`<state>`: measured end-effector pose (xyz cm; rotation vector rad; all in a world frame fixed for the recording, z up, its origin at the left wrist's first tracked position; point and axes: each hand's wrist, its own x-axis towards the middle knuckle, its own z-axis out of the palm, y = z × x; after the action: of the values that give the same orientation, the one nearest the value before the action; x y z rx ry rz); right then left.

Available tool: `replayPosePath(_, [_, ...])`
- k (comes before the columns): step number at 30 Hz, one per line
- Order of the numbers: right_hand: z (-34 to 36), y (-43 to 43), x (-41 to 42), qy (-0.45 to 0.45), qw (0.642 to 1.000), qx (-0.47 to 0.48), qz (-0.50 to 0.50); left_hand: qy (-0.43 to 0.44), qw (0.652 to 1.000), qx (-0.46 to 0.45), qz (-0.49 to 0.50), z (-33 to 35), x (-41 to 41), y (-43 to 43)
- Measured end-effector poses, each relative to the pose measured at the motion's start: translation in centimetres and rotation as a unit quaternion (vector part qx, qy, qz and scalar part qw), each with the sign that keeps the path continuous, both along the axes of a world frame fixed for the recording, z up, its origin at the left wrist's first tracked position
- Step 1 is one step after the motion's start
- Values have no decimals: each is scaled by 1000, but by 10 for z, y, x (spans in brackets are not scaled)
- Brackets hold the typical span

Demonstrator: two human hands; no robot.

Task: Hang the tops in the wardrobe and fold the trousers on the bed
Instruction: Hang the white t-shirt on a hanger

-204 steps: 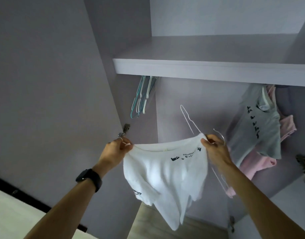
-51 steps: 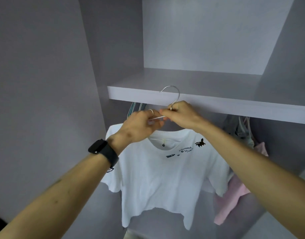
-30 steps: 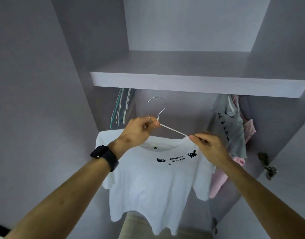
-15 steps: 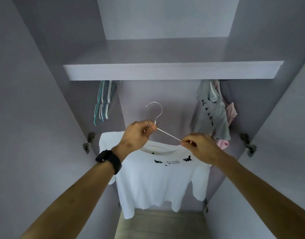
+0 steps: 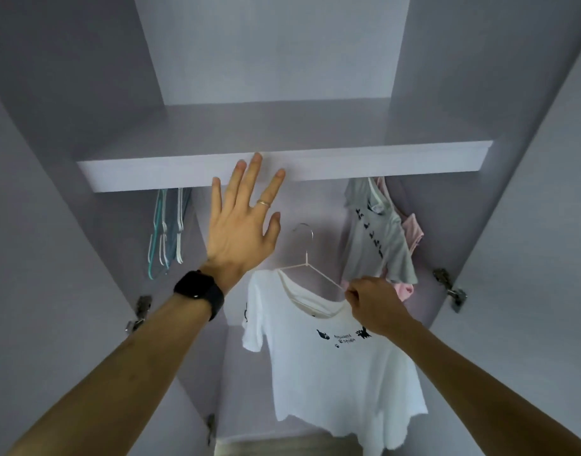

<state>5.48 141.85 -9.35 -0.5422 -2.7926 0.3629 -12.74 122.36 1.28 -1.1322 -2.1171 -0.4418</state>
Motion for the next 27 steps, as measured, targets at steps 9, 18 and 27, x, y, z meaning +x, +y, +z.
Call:
replayPosePath(9, [36,38,-51,-44,992,-50,-108,-49,995,31,80,20,-40,78])
replayPosePath(18, [-20,94,-105,16,985,-111,-134,74,981,159,79,-9,-72,110])
replayPosePath(27, [-49,125,-148,24,983,-60,-171,131,960,232,81,-19,-82,123])
